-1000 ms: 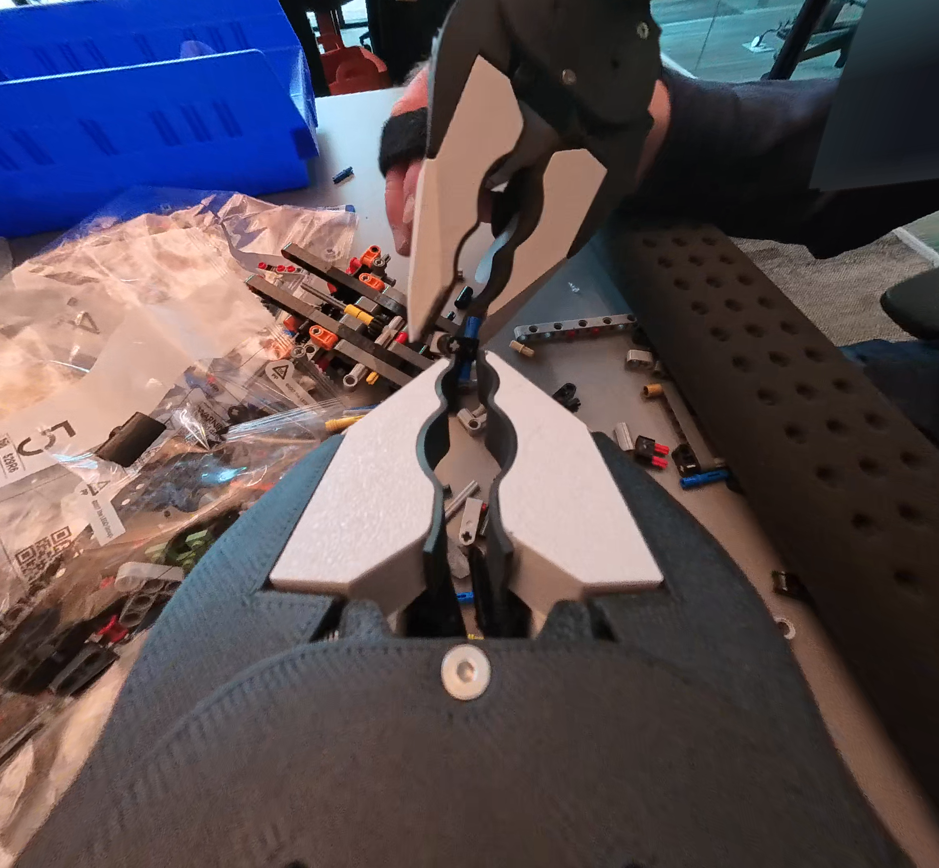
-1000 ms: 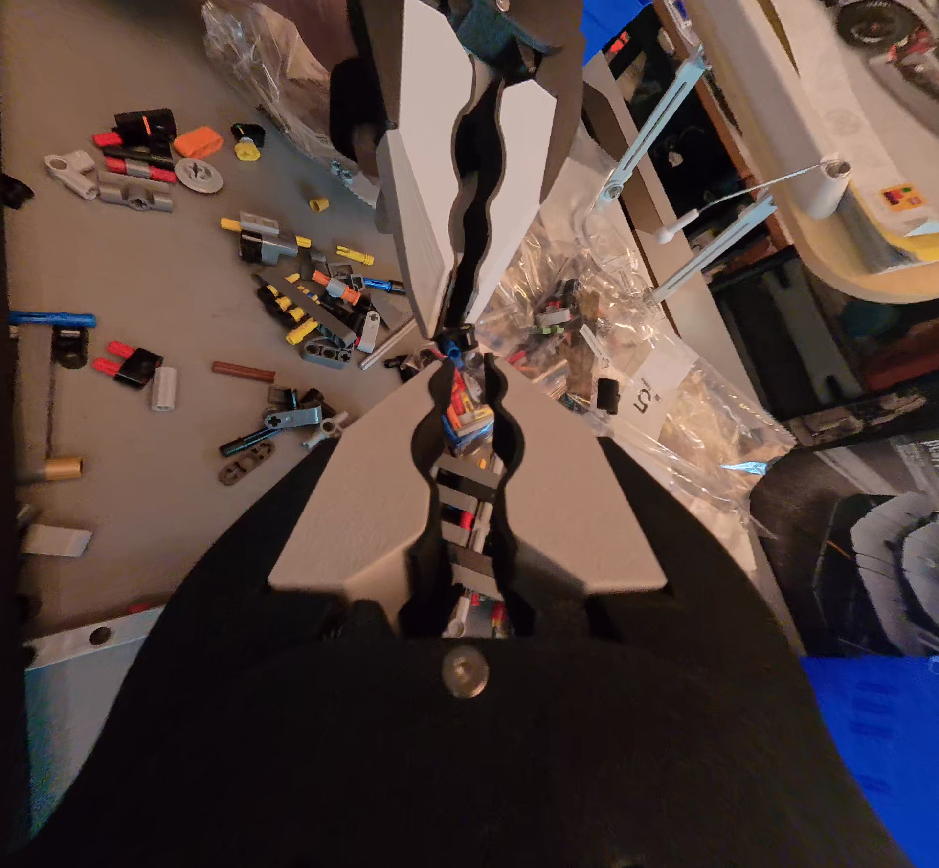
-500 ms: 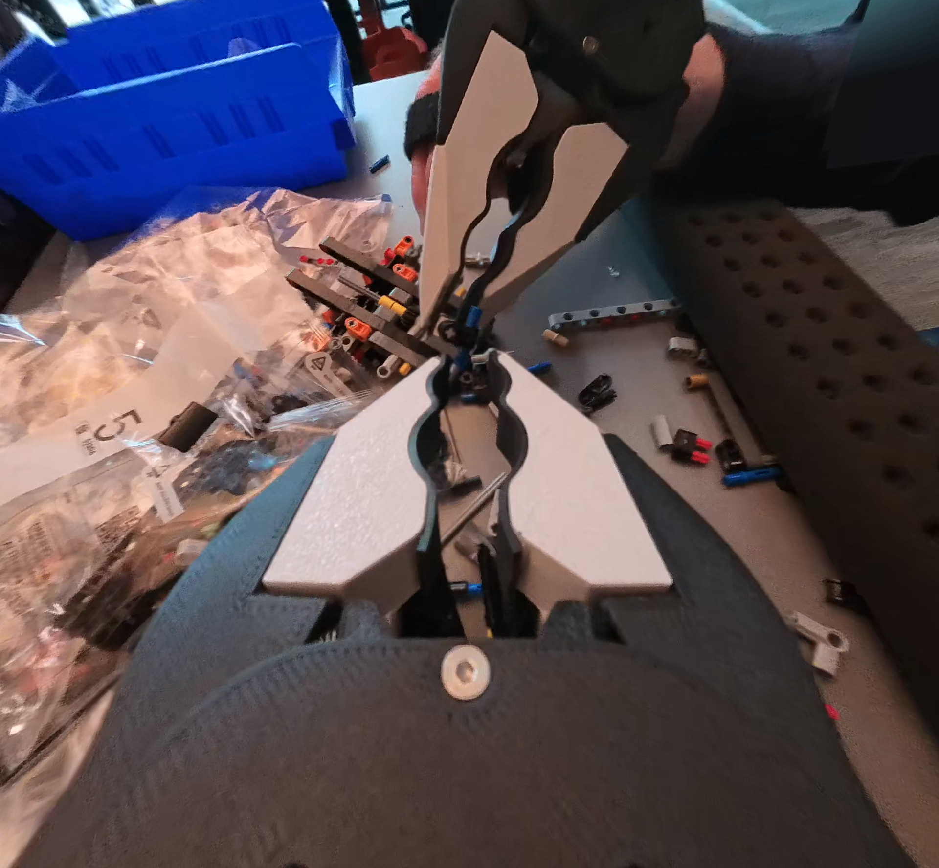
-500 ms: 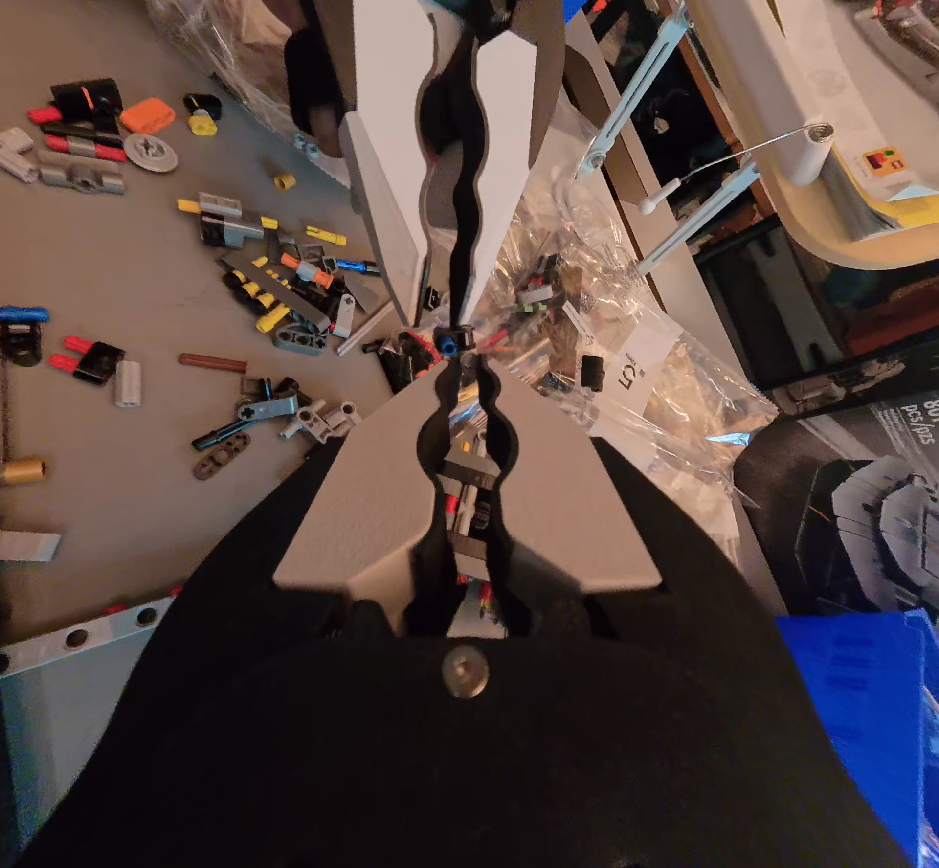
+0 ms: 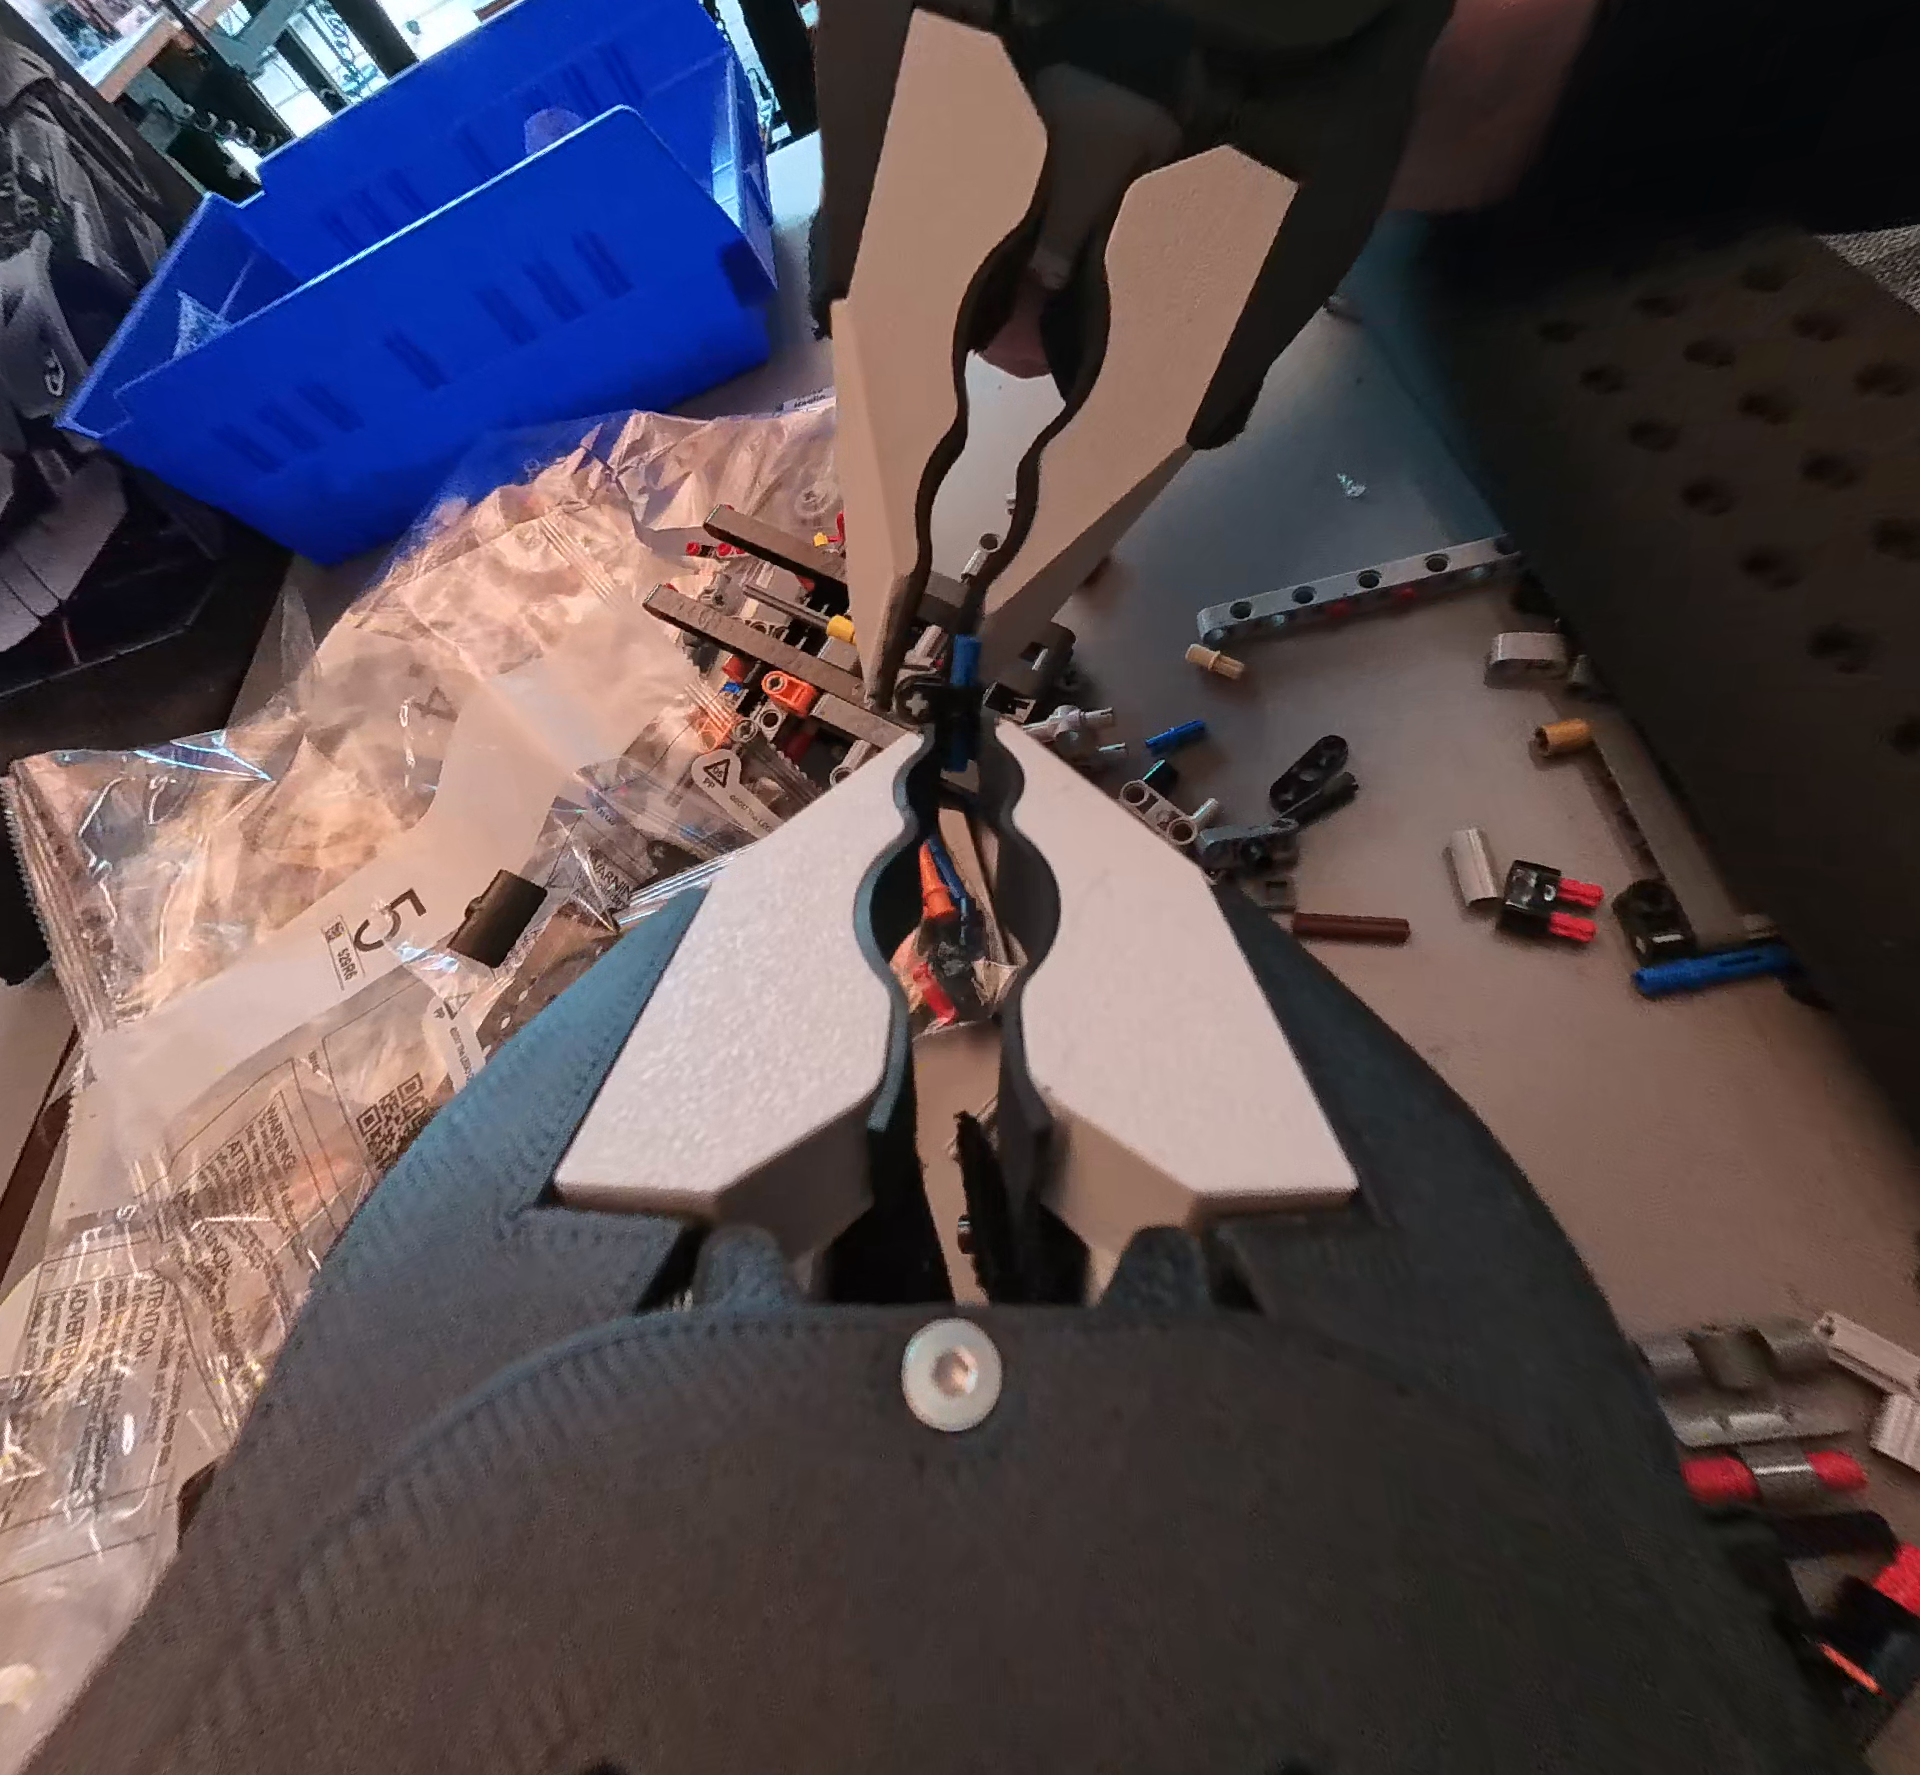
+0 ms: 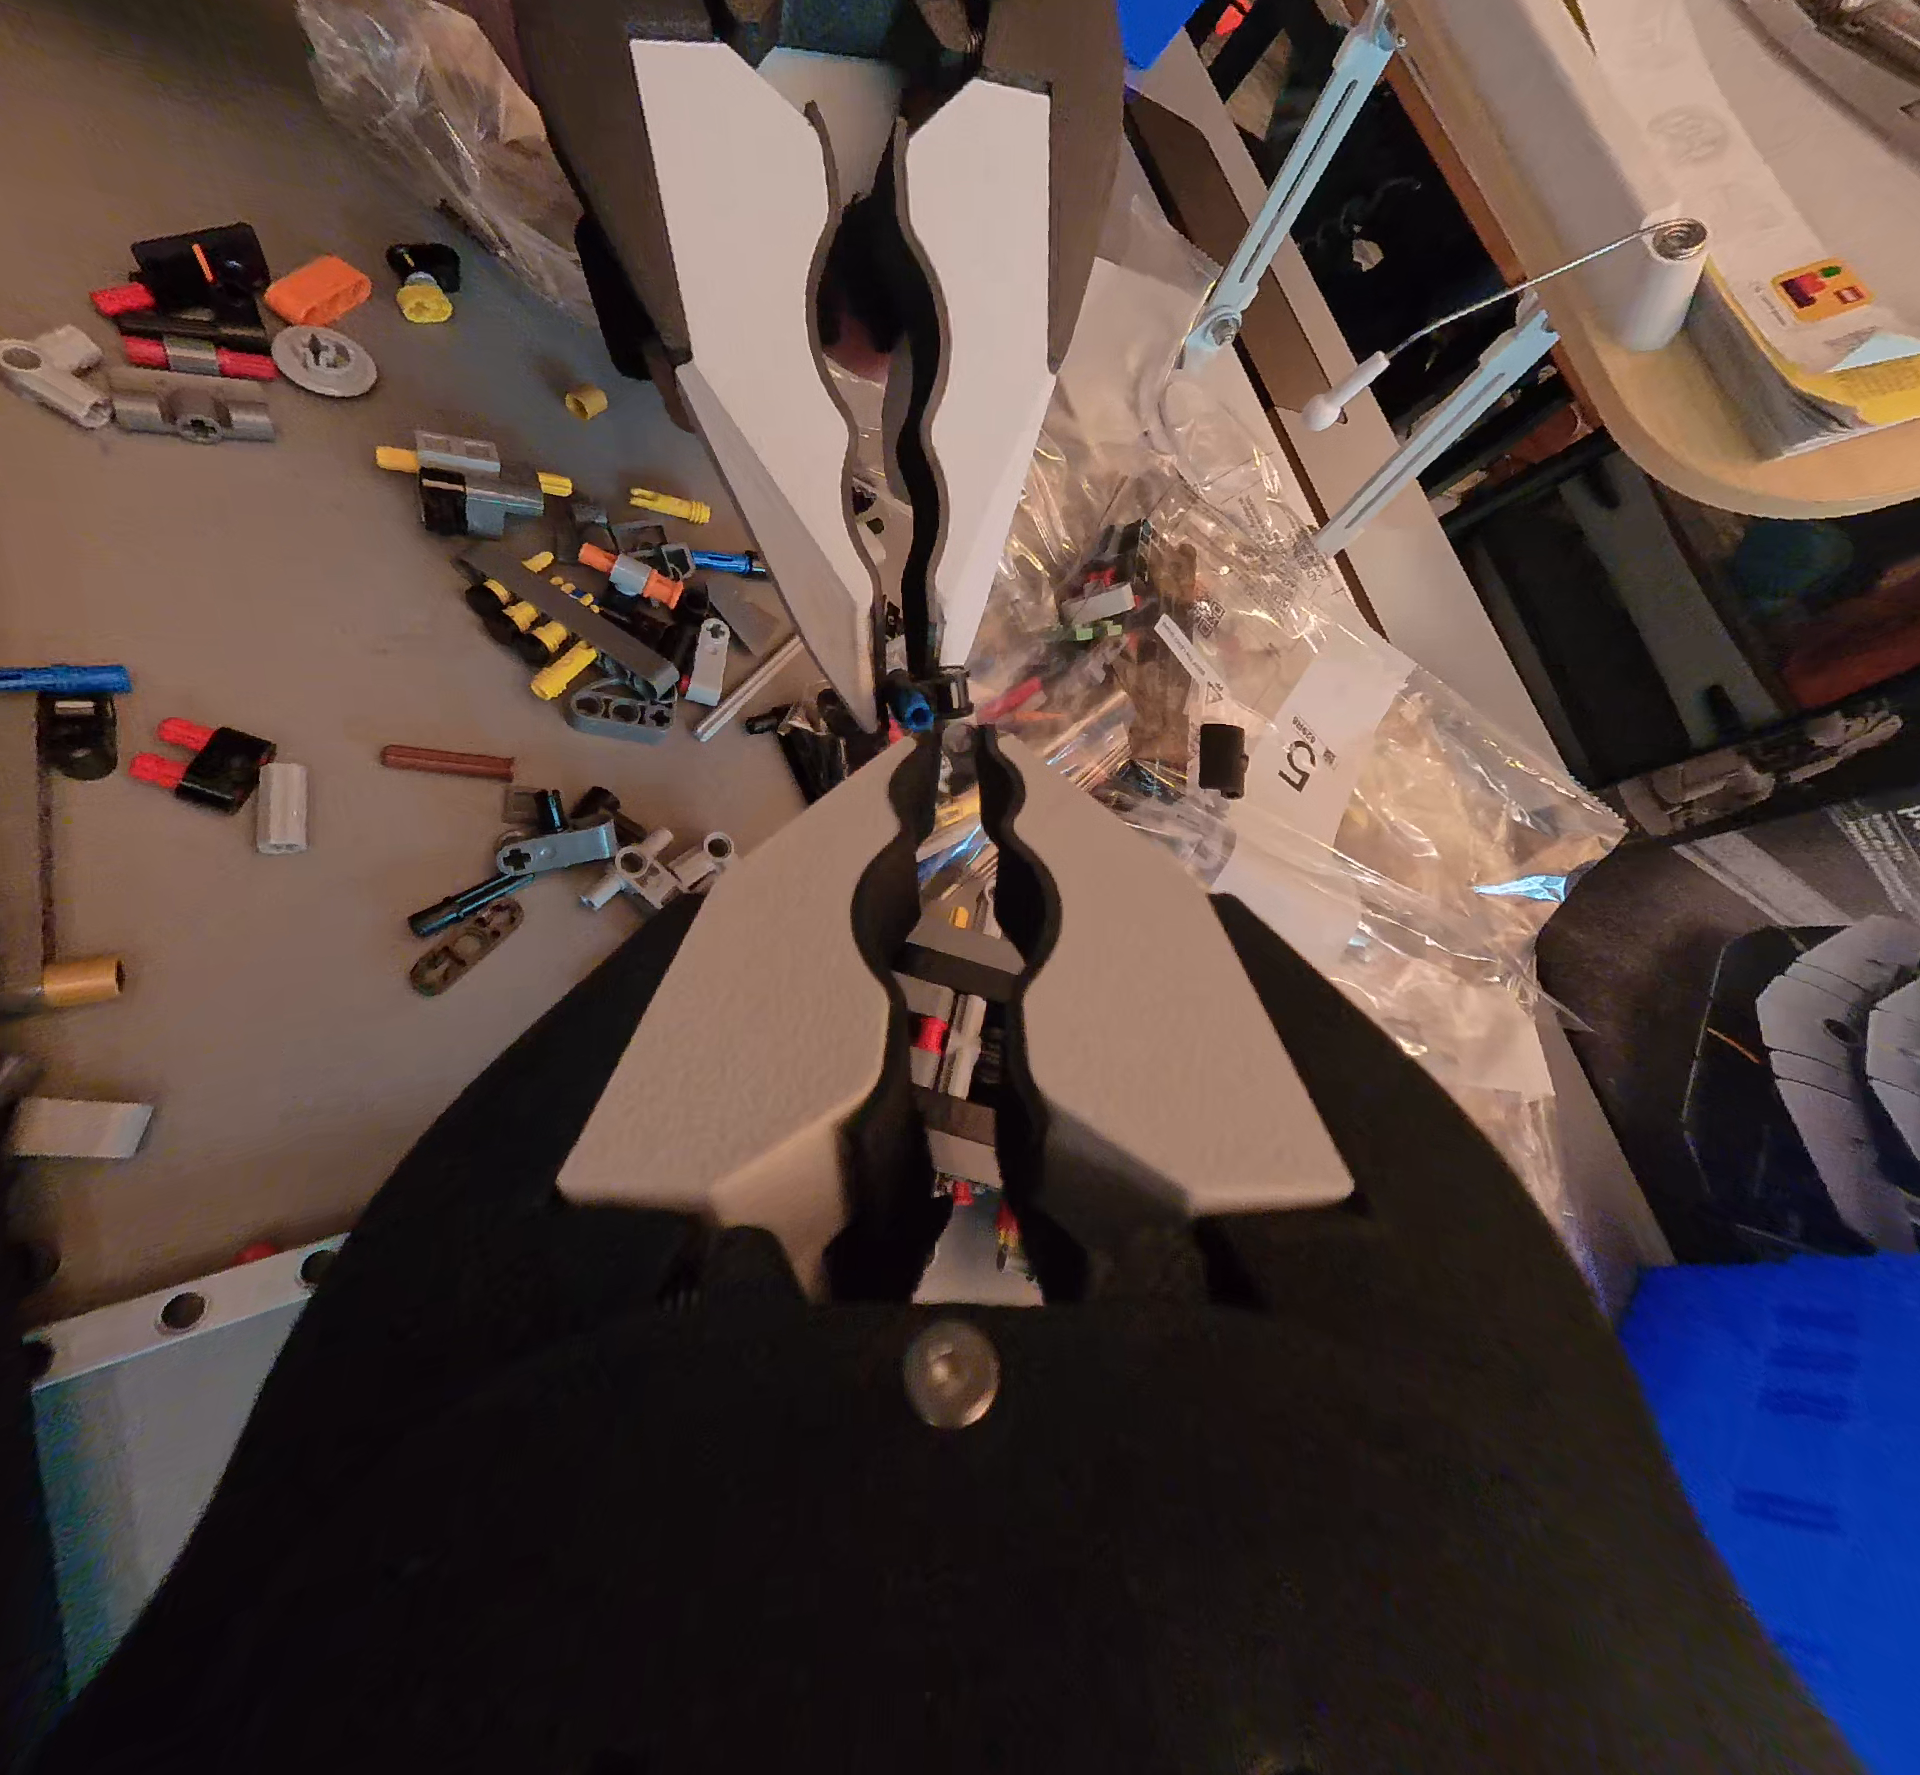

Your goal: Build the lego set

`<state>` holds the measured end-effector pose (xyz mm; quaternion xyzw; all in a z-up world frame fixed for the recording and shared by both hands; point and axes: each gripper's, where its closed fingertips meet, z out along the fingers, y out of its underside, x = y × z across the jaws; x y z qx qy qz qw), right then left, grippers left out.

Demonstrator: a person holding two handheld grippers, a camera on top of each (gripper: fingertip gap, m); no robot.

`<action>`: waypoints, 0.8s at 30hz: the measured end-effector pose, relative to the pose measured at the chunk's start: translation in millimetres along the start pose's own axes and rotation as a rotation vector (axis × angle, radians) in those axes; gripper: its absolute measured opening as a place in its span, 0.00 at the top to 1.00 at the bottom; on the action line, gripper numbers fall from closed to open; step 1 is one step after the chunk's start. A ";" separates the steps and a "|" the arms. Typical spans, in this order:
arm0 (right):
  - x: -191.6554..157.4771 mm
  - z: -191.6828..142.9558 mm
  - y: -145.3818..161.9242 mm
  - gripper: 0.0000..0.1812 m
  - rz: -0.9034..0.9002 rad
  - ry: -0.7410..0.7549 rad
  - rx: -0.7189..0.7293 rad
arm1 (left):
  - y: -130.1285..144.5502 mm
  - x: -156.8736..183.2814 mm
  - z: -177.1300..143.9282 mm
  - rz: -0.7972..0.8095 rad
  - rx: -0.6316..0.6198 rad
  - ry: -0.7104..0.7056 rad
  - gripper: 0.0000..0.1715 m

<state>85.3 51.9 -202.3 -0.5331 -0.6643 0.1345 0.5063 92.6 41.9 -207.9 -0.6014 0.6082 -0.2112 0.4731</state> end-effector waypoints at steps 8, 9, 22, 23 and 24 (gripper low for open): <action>3.7 -0.2 4.0 0.98 0.043 -0.001 -0.014 | -3.5 -14.0 -5.5 0.040 -0.005 -0.098 0.89; 3.3 0.3 4.8 0.98 0.045 -0.004 -0.017 | -2.7 -13.5 -4.2 0.057 -0.019 -0.104 0.89; 5.0 -2.8 0.1 0.99 0.043 0.002 0.012 | -8.3 -9.9 -1.9 0.068 0.002 -0.092 0.93; 6.1 -3.8 -1.4 0.99 0.037 0.010 0.019 | -10.4 -10.2 -3.0 0.052 0.019 -0.088 0.93; 6.9 -4.5 -2.4 0.98 0.023 0.021 0.020 | -12.0 -10.7 -3.9 0.035 0.033 -0.084 0.93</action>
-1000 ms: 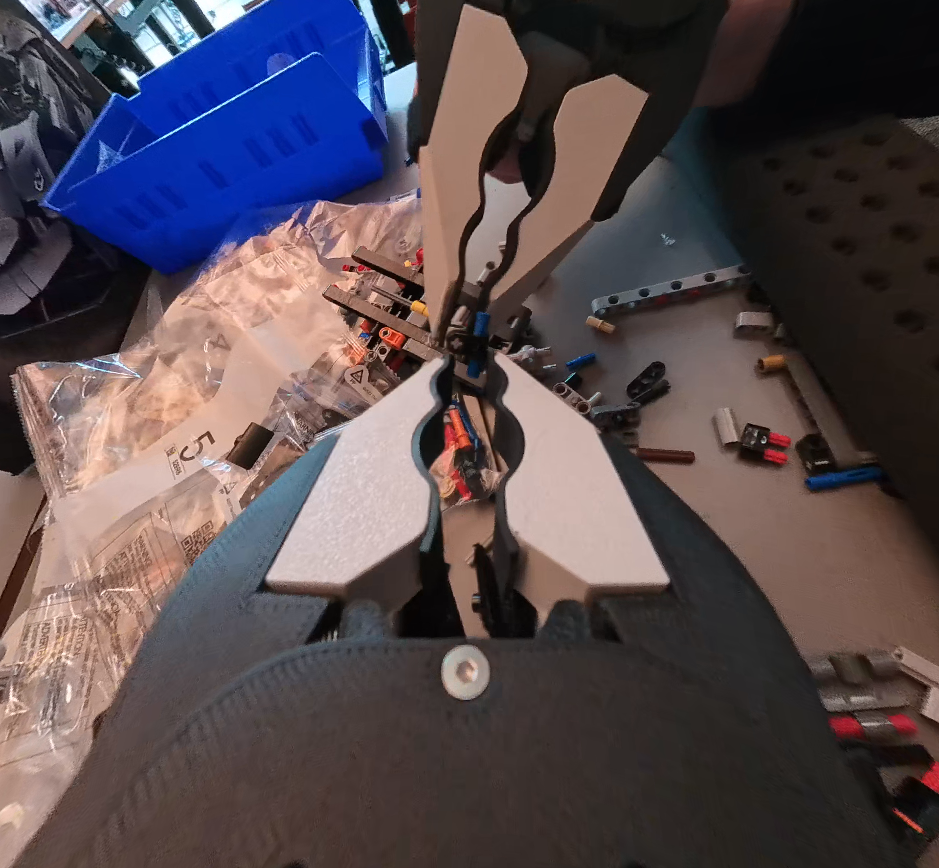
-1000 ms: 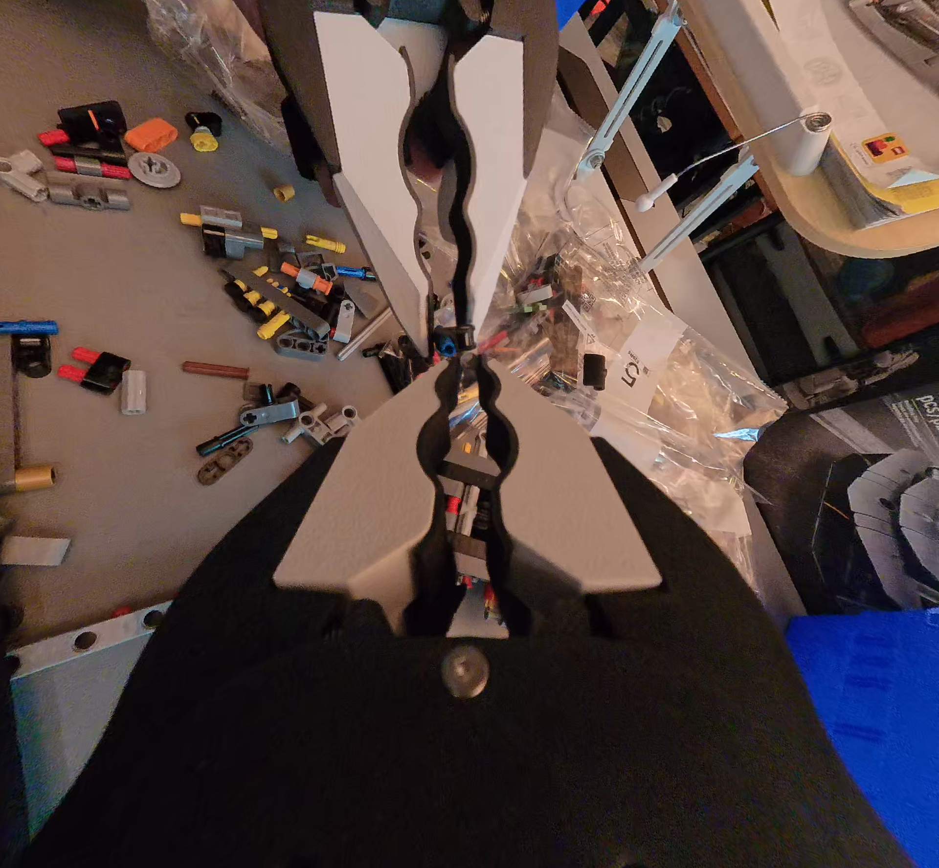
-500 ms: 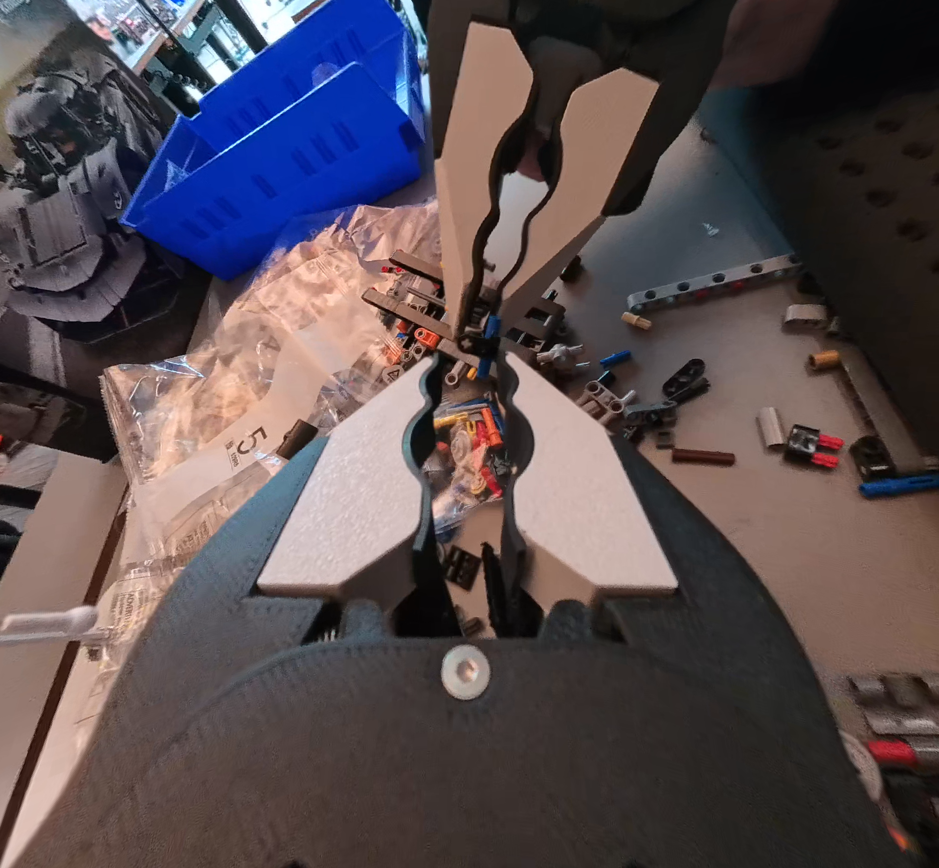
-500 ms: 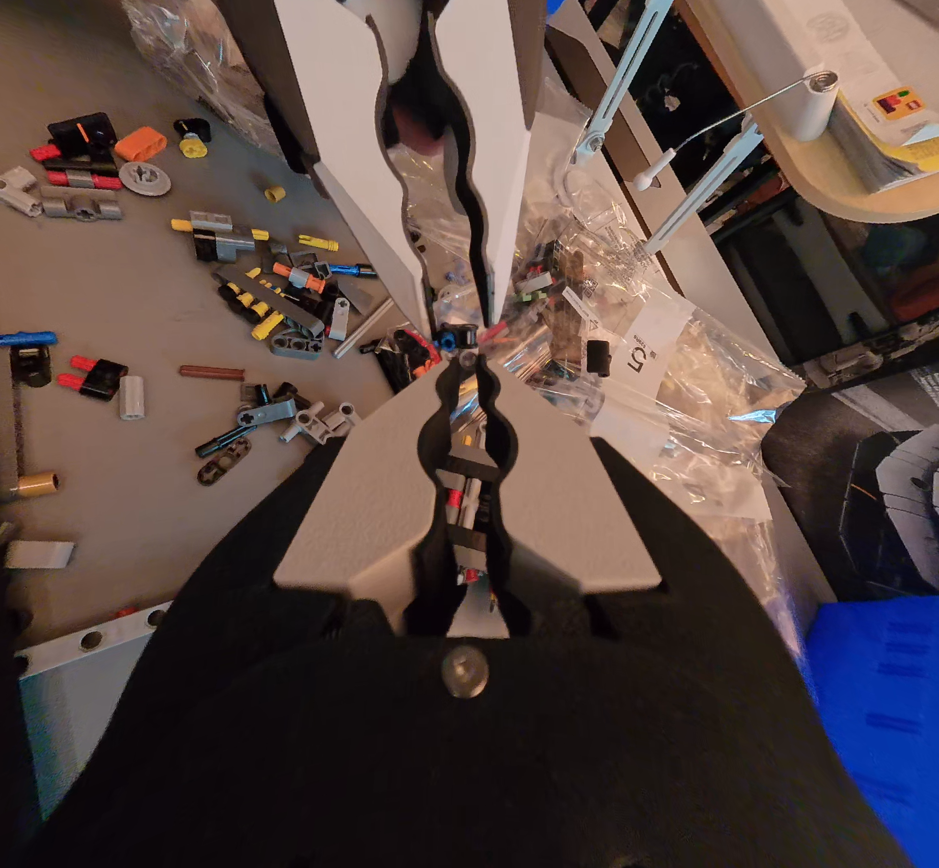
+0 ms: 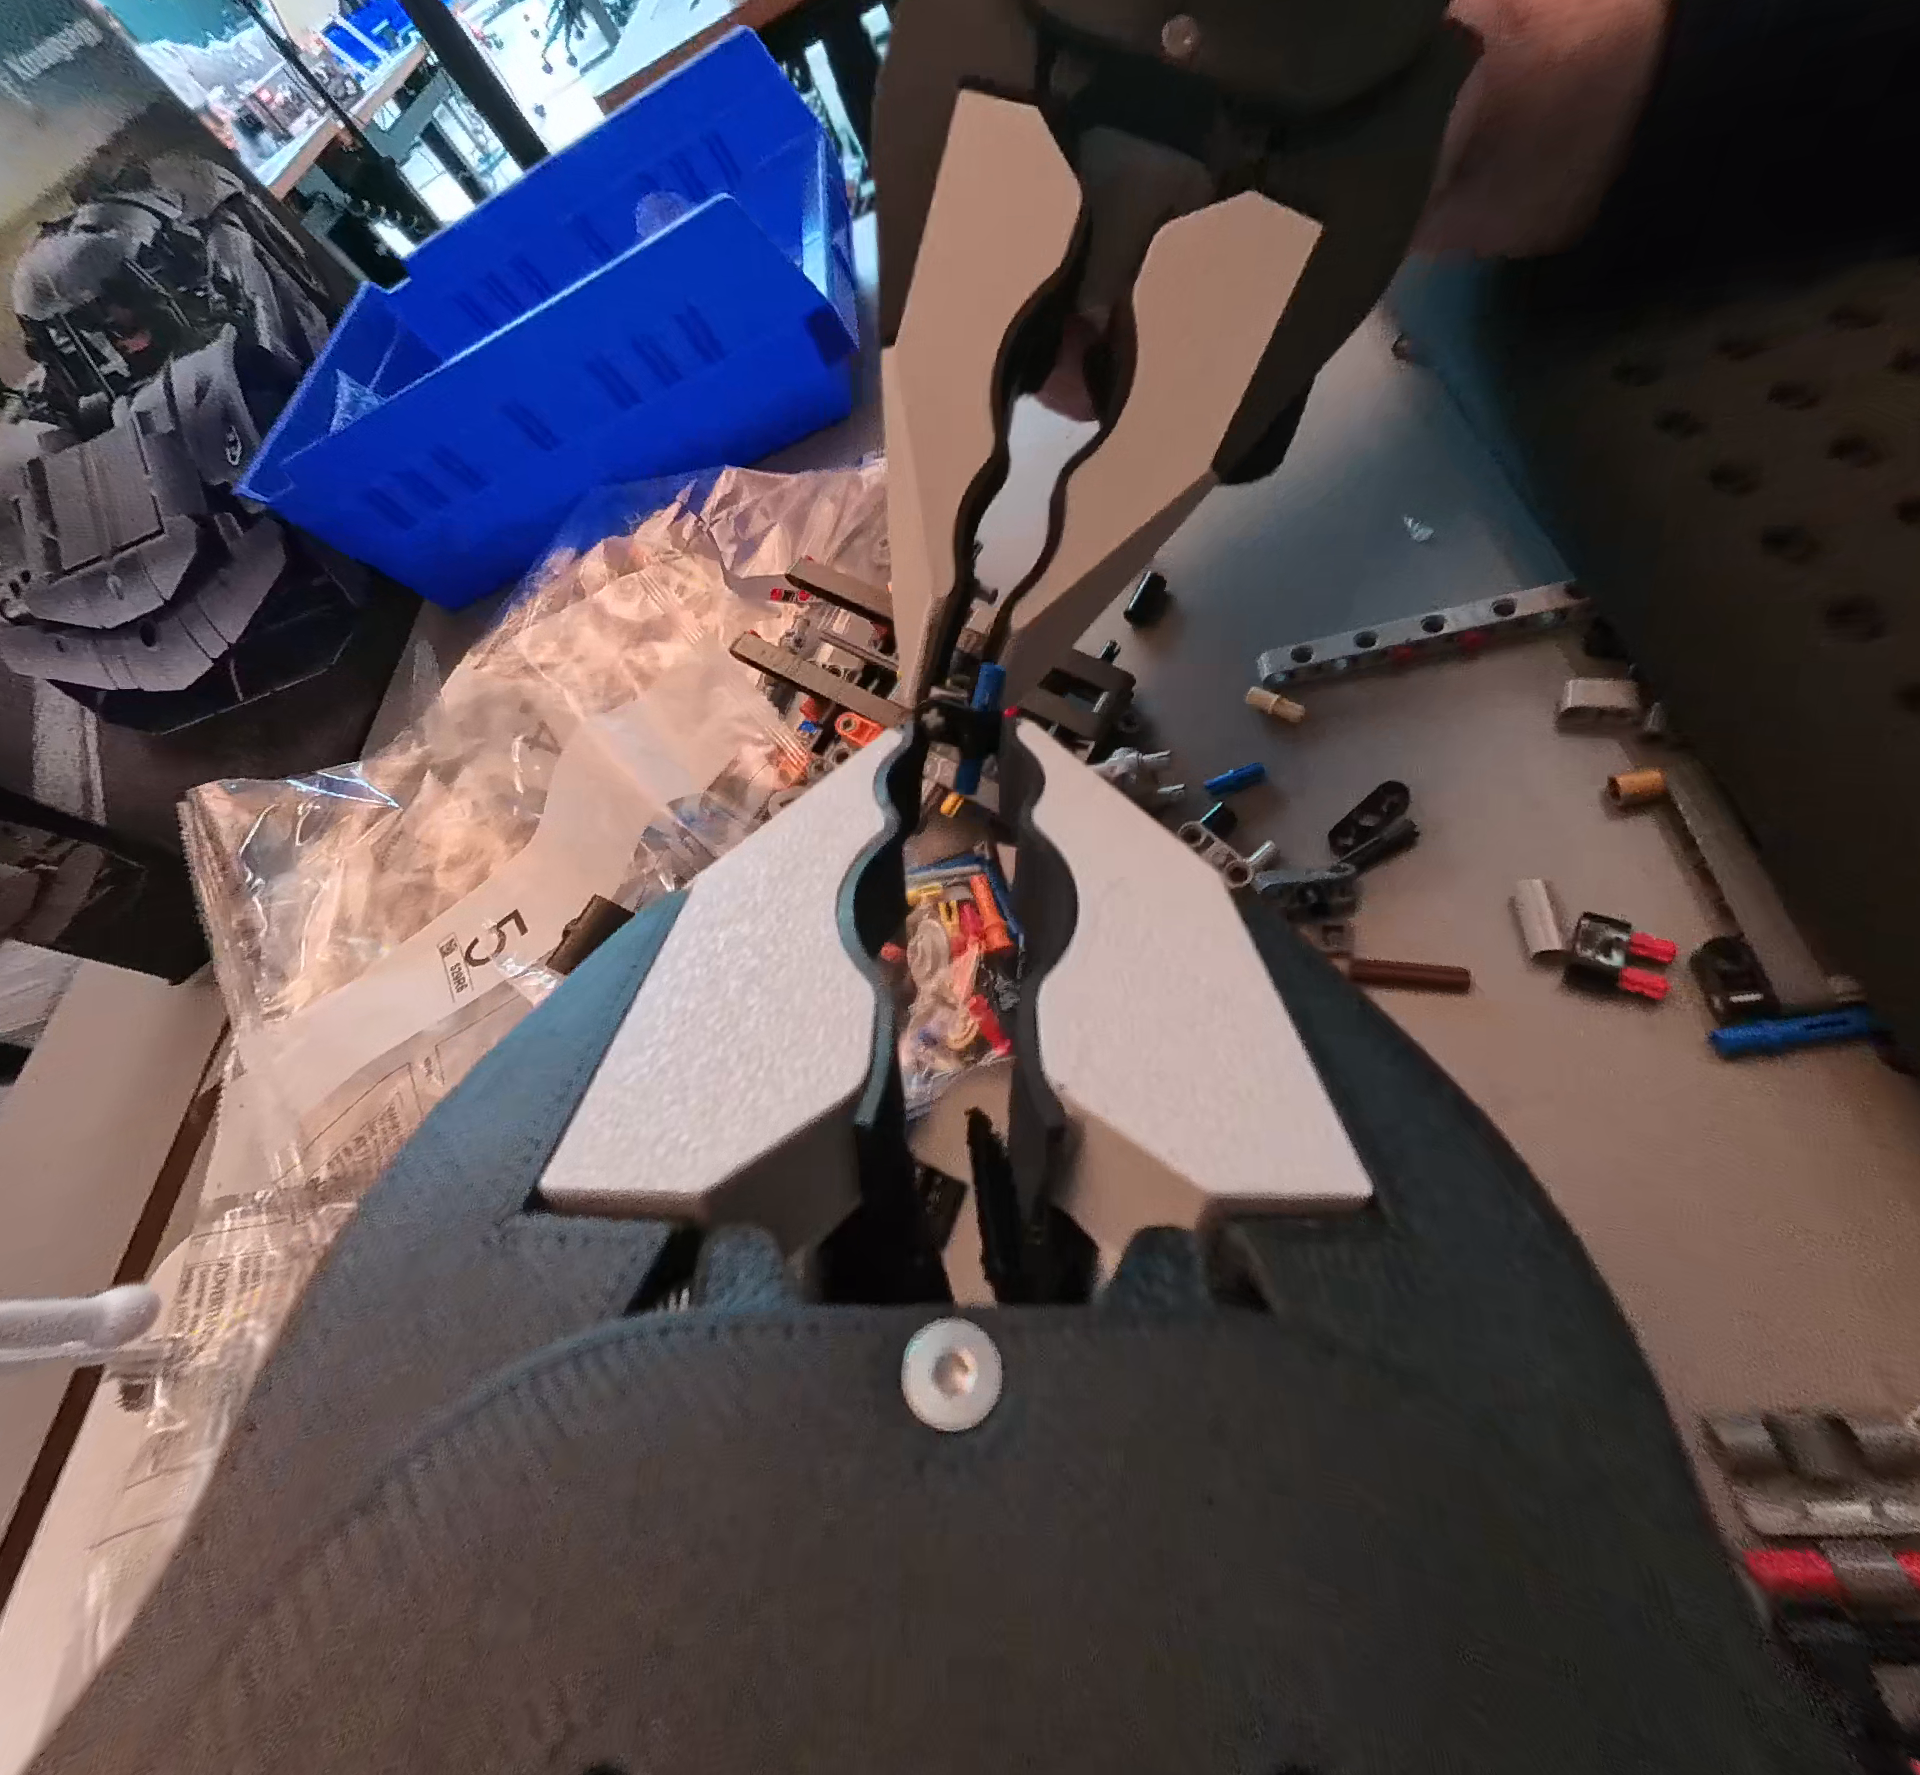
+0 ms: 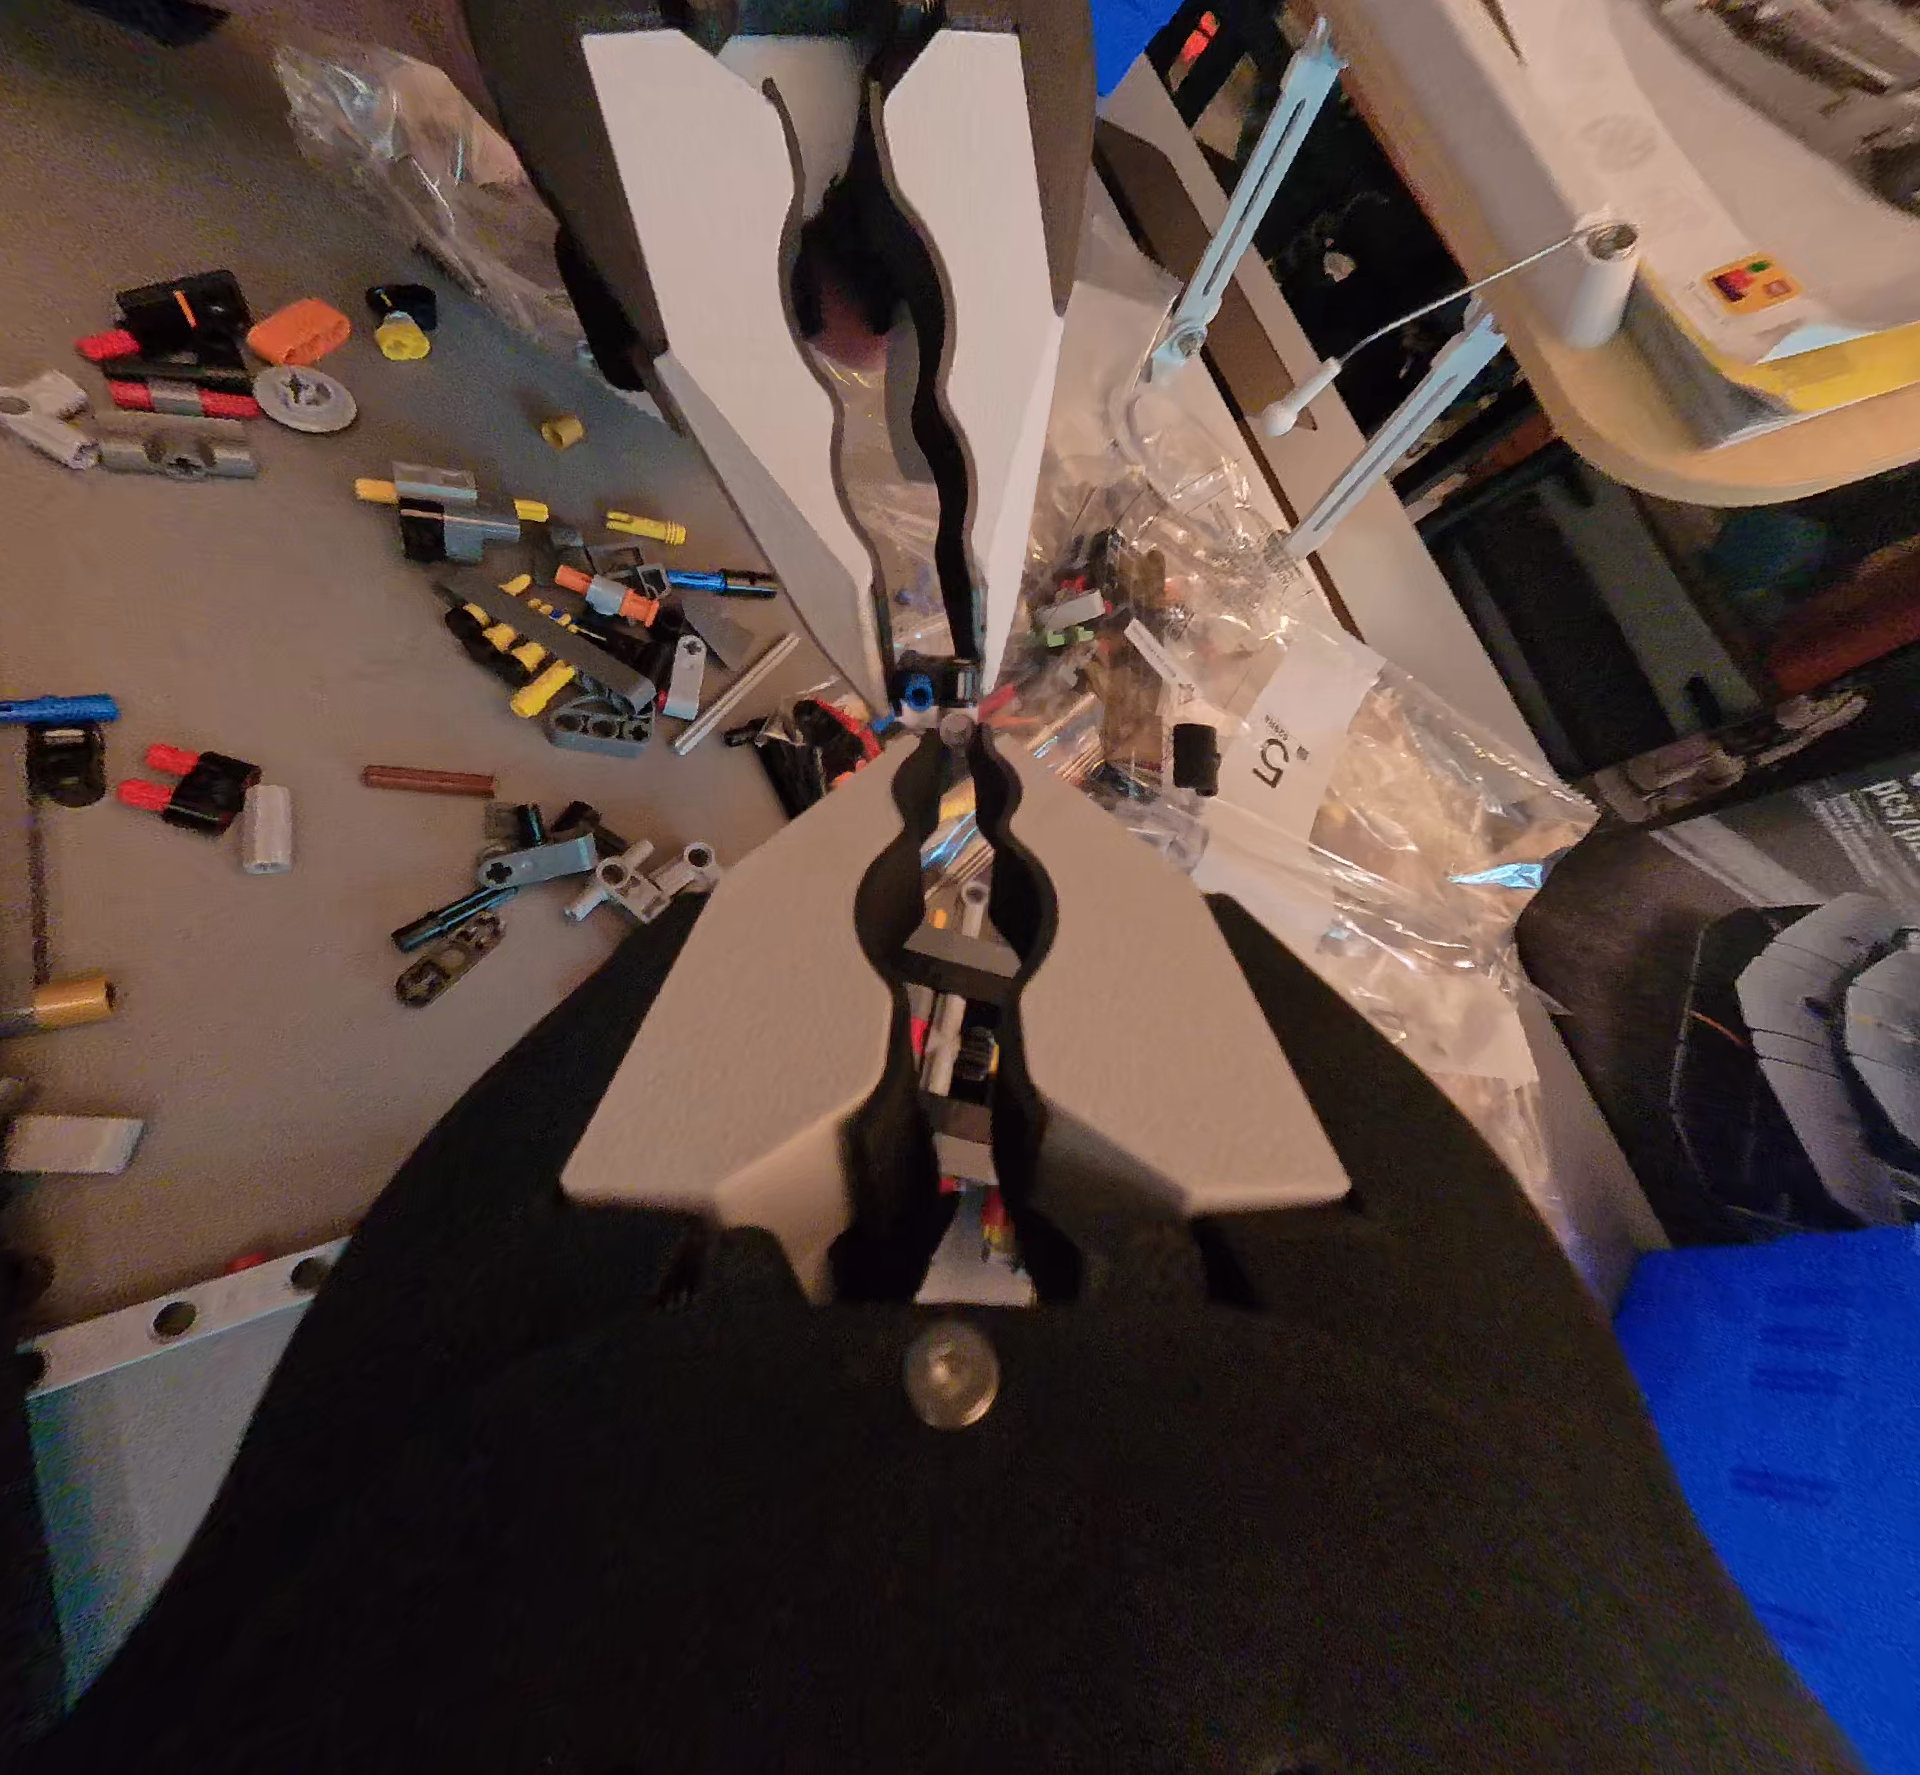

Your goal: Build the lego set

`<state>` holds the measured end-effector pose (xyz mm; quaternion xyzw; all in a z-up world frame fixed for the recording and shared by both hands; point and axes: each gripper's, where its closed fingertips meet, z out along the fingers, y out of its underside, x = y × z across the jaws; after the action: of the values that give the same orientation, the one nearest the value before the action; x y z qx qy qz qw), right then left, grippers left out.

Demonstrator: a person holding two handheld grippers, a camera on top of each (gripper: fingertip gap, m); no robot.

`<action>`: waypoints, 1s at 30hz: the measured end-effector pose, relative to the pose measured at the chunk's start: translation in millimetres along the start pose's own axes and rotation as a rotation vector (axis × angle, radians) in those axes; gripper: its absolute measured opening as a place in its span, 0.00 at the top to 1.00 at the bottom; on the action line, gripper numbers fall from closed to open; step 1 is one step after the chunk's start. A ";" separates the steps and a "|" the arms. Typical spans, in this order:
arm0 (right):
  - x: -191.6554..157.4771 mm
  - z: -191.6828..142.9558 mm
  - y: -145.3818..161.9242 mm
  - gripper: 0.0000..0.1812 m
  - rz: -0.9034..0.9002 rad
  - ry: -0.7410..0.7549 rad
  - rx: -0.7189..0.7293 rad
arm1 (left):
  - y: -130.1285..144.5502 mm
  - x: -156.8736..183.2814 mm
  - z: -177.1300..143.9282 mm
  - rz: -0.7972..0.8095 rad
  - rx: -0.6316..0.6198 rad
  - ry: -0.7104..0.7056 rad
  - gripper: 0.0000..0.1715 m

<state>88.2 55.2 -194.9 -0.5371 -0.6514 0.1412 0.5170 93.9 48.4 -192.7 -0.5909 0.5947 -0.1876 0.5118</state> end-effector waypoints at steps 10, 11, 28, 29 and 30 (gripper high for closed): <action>0.8 -2.3 0.7 1.00 0.038 -0.019 0.014 | 2.2 -1.3 -3.5 0.002 -0.003 -0.001 0.97; -0.3 -2.9 -1.3 1.00 0.037 -0.024 0.025 | 8.2 -3.9 -3.5 0.013 -0.033 -0.016 0.97; -2.4 -3.2 -11.1 0.98 0.055 -0.031 0.079 | -8.4 6.6 -4.9 -0.098 0.096 0.087 0.97; -2.2 -3.3 -10.8 0.98 0.052 -0.029 0.074 | -8.1 6.6 -4.5 -0.095 0.094 0.085 0.97; -2.2 -3.7 -11.1 0.98 0.054 -0.030 0.075 | -8.5 6.6 -4.6 -0.096 0.095 0.086 0.97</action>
<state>84.8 47.8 -186.2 -0.5325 -0.6386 0.1876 0.5228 95.9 38.8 -186.4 -0.5853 0.5776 -0.2650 0.5037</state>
